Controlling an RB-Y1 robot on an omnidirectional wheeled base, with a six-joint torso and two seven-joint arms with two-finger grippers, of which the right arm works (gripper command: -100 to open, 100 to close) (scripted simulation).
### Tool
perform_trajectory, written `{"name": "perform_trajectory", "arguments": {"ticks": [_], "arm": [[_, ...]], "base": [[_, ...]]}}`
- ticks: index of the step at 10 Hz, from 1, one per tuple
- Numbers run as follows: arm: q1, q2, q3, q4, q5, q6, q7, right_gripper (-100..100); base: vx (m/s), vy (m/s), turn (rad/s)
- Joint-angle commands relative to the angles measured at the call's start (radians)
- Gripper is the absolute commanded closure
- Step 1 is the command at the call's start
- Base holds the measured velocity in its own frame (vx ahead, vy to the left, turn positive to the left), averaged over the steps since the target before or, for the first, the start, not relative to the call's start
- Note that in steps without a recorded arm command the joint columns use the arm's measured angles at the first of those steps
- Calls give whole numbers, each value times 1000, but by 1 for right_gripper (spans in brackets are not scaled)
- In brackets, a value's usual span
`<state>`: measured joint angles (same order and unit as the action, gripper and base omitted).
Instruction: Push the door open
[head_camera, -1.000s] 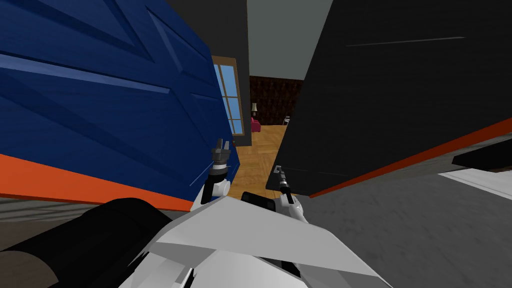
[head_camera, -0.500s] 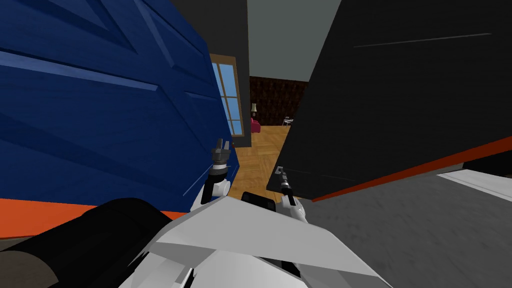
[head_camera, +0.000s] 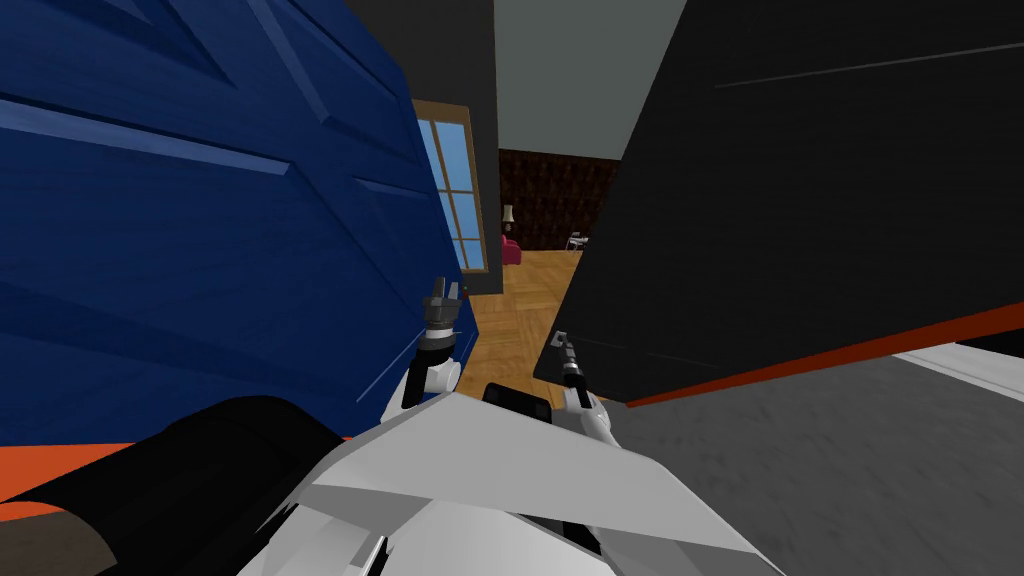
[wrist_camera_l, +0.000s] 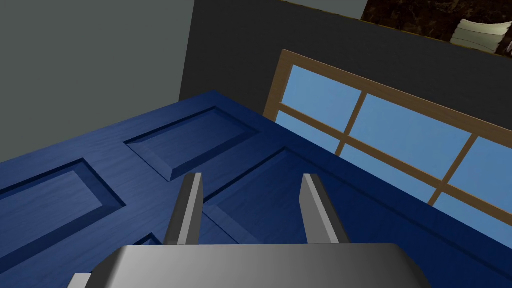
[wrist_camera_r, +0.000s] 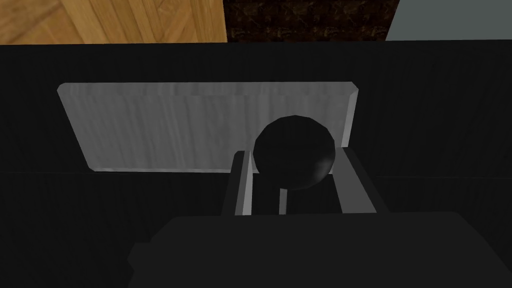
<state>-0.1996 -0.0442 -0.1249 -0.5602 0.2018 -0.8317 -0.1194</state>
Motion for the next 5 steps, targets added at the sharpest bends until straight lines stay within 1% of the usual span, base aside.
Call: {"name": "perform_trajectory", "arguments": {"ticks": [1, 3, 4, 5], "arm": [[-2, -23, -22, 9, -14, -8, 4, 100], [-2, -32, -40, 9, -28, -5, 12, 100], [-6, -22, -32, 19, -25, -3, 8, -100], [-6, -22, -32, 19, -25, -3, 8, -100]], "base": [[158, 58, -96], [182, 61, -74], [-43, 85, -66], [-191, 71, -18]]}}
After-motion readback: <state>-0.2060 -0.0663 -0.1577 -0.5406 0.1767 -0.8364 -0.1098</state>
